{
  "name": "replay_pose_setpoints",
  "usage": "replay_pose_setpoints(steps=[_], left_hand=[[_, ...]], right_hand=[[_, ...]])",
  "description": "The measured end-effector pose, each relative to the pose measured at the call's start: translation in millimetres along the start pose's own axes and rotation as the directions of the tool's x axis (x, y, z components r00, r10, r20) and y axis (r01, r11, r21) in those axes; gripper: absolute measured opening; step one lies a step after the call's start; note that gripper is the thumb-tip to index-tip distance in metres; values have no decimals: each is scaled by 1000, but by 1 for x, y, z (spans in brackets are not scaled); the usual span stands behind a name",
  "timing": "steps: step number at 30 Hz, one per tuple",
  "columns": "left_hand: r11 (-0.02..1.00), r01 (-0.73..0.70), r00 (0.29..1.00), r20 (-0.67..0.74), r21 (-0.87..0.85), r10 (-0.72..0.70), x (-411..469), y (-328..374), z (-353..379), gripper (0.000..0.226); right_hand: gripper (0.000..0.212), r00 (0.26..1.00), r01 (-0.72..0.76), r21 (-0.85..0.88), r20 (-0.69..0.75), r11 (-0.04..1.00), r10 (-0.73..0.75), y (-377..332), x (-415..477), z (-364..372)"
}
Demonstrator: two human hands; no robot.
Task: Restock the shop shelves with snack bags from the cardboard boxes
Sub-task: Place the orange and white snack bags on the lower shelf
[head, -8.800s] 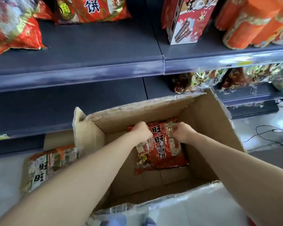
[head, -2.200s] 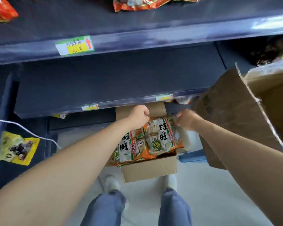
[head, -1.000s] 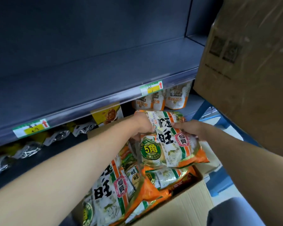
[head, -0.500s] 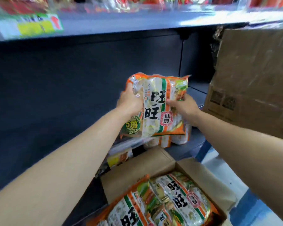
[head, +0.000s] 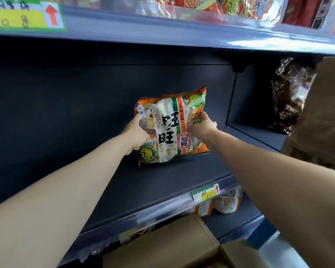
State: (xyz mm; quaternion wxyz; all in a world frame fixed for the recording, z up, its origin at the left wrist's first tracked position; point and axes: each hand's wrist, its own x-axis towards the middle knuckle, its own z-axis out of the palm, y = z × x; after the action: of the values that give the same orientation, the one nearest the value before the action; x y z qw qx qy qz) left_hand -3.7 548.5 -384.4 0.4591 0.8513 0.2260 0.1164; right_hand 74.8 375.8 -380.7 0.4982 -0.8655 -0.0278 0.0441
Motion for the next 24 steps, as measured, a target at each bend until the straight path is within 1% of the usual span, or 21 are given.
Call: replay_pose_setpoints(steps=[2,6,11,13,14,16,17,18,20,22,24], left_hand=[[1000,10,999,-50,10,-9,16,-2,2,86],[998,21,991,-134,54,-14,42,-3,11,88],[998,62,984,-172,31,-55,63,-10,22,89],[998,62,980,-190,8,-60,69,-14,27,88],[999,54,979,-199,4,-52,72,-14,29,87],[999,34,977,-209,-11,-35,76,-15,29,87],[999,26,977,-210,-25,-31,77,-15,30,86],[999,26,978,-206,-36,-33,78,-15,31,86],[999,27,982,-187,-46,-35,77,-15,33,89],[999,33,986,-161,-41,-39,75,-14,34,94],[999,33,988,-147,-39,-39,73,-13,33,96]], right_hand=[[69,998,38,1,44,999,-38,-1,20,7],[62,991,107,25,83,994,-109,-1,61,19],[60,985,139,33,98,990,-141,7,90,33],[61,981,149,85,112,985,-158,13,96,39],[58,979,154,120,117,981,-168,15,100,41],[41,975,163,186,117,969,-187,18,105,43],[37,972,168,218,126,961,-198,18,104,41],[40,969,165,242,143,956,-203,18,105,39],[56,958,179,241,179,954,-225,19,105,35],[66,949,206,168,205,964,-239,20,102,34],[73,948,200,107,231,974,-220,20,96,33]])
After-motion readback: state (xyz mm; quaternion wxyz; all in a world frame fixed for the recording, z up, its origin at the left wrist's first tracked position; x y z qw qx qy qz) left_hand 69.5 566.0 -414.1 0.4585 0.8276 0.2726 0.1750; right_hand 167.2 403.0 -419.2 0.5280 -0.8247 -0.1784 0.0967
